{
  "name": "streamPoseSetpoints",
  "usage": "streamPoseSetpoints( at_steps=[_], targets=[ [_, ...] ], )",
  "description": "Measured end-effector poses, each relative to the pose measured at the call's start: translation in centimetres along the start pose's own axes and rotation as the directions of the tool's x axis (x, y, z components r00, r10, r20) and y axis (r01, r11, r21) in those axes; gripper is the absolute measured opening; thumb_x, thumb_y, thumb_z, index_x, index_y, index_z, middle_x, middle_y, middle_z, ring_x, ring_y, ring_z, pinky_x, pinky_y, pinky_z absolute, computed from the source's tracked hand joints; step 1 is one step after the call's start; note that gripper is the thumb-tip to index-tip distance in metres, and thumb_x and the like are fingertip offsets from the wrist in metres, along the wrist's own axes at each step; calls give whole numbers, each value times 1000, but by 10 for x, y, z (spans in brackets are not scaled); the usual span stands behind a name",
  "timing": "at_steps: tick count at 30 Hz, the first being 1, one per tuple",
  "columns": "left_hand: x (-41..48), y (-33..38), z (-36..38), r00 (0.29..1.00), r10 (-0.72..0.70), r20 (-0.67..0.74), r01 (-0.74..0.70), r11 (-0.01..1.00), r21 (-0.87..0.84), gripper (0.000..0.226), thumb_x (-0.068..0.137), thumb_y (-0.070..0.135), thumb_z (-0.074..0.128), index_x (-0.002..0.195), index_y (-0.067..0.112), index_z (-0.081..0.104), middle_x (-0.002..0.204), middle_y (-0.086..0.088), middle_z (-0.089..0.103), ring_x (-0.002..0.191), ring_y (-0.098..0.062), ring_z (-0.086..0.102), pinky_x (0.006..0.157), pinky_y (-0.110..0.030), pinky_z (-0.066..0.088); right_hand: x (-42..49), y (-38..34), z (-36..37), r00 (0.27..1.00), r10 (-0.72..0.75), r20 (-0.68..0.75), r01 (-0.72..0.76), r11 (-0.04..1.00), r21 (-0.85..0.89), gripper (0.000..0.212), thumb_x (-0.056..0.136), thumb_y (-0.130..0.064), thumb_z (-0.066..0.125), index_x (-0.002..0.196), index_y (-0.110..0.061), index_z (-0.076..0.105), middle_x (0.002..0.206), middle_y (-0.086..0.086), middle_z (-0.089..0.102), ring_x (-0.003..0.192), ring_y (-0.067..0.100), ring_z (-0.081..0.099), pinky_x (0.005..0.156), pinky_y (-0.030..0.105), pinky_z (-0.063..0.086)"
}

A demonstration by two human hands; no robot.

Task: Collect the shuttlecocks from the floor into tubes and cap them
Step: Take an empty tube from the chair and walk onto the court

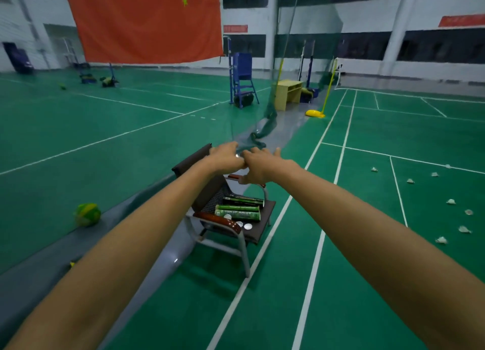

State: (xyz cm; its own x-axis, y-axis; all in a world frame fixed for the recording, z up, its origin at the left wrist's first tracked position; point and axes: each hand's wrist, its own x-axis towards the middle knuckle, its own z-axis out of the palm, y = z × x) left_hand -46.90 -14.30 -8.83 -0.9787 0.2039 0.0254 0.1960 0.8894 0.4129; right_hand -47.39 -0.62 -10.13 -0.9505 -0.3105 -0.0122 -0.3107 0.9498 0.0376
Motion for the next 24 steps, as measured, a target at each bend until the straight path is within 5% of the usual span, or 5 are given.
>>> streamPoseSetpoints(
  at_steps=[2,6,11,15,24],
  targets=[
    [42,-33,1,999,-21,34,20,999,29,66,77,51,62,134,16,56,128,-16,63,121,-39,58,107,-51,45,48,-7,9,1000,-4,13,4,1000,2,79,88,-57,67,150,-21,33,153,12,38,142,39,34,115,73,14],
    [138,-104,15,995,-94,37,94,996,-7,108,45,73,45,142,25,51,136,-15,61,124,-43,55,103,-59,48,127,-9,22,999,-18,37,16,998,54,78,88,-56,68,149,-20,34,152,13,39,141,40,35,115,72,16],
    [212,-145,18,990,-129,56,128,992,20,115,59,75,55,158,19,34,159,-15,43,143,-40,41,114,-58,39,221,5,34,999,1,42,-5,995,101,81,86,-57,68,150,-20,33,152,12,40,138,39,39,112,68,21],
    [285,-175,25,986,-143,86,139,989,44,128,52,84,49,162,22,26,166,-13,32,150,-39,32,117,-60,34,294,25,50,998,-8,57,2,995,97,82,86,-56,69,151,-21,33,152,12,40,139,39,39,114,68,20],
    [434,-212,26,974,-172,150,163,984,70,102,85,70,60,163,16,22,169,-14,25,154,-39,26,124,-59,25,463,84,75,993,-65,98,56,993,100,93,82,-55,76,155,-21,29,159,11,35,141,40,38,115,64,29]
  ],
)
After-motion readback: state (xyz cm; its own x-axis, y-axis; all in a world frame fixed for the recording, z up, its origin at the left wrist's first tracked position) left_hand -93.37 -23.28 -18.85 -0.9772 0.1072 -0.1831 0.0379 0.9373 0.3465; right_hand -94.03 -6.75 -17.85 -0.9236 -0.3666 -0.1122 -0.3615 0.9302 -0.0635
